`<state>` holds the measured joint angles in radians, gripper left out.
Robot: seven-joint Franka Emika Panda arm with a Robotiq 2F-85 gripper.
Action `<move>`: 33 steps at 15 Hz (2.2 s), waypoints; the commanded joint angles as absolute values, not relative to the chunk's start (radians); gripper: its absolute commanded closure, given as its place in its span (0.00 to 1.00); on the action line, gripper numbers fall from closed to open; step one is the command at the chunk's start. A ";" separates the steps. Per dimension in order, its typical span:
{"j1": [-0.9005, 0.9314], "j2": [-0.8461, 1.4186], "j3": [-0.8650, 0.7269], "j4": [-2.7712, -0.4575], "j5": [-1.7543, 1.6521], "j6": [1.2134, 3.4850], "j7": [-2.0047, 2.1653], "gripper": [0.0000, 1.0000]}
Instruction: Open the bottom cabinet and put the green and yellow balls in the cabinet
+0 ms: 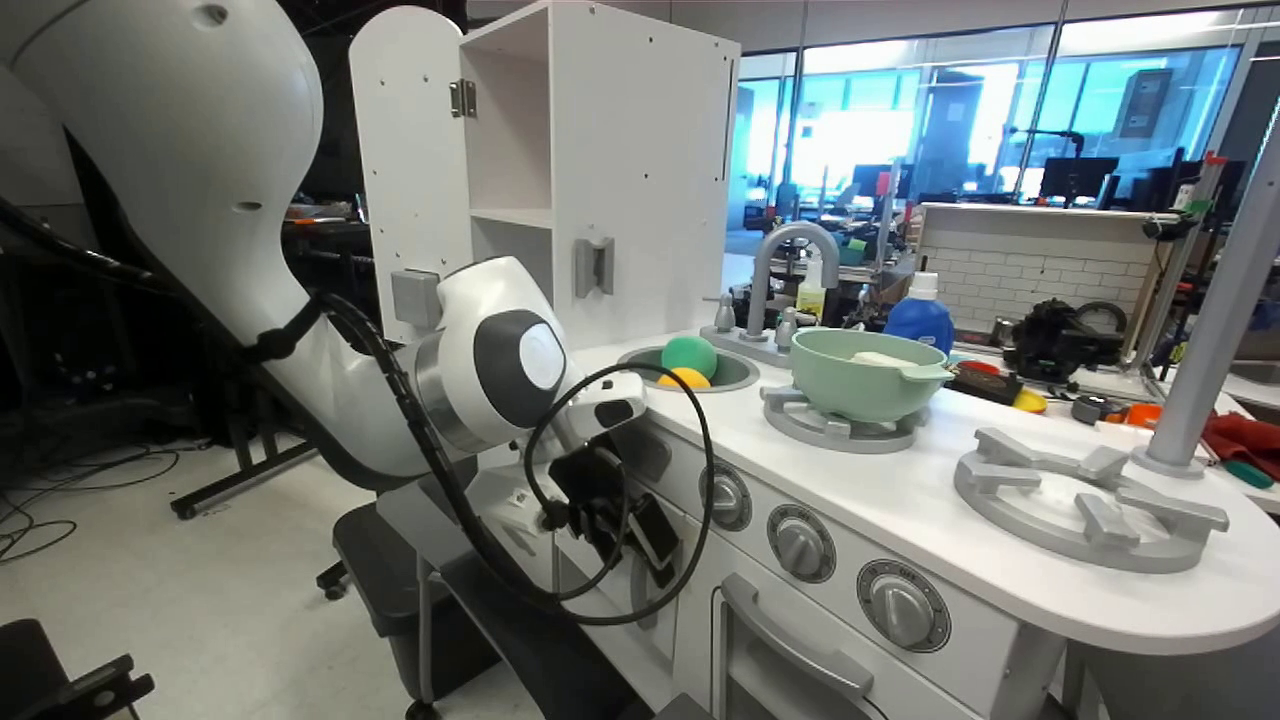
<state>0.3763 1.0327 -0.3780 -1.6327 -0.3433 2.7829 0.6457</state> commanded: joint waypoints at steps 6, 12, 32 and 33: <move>0.395 1.051 -0.412 -1.645 -0.329 2.845 0.612 0.81; 0.428 1.041 -0.391 -1.691 -0.311 2.826 0.621 0.94; 0.611 0.904 -0.231 -1.816 -0.358 2.569 0.805 0.22; 0.624 0.912 -0.198 -1.793 -0.355 2.555 0.790 0.13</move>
